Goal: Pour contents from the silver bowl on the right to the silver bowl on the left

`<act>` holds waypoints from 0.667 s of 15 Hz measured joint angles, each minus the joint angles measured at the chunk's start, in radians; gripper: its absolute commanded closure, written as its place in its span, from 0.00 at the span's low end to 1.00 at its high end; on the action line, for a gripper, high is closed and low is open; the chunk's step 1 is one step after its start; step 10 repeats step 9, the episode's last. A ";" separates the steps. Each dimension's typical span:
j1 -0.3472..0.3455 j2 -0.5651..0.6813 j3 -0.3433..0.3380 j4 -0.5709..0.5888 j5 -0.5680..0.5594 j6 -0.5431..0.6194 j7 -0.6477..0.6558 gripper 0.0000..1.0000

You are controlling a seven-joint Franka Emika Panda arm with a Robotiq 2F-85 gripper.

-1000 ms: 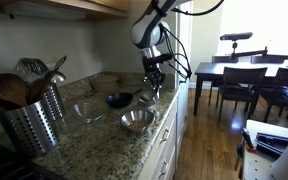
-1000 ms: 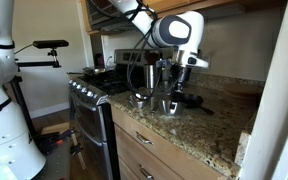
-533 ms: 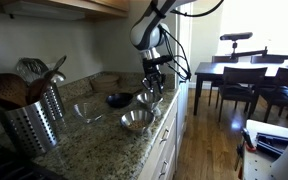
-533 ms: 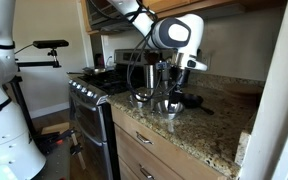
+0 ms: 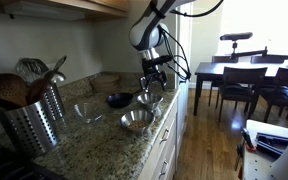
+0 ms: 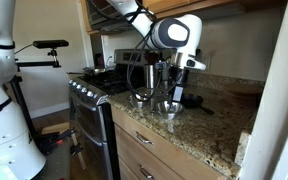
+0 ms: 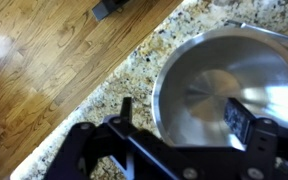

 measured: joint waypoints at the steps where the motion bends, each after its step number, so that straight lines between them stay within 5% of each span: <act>1: 0.002 -0.001 0.000 0.000 -0.004 0.000 0.000 0.00; 10: 0.010 -0.005 0.000 0.000 -0.014 0.000 0.000 0.00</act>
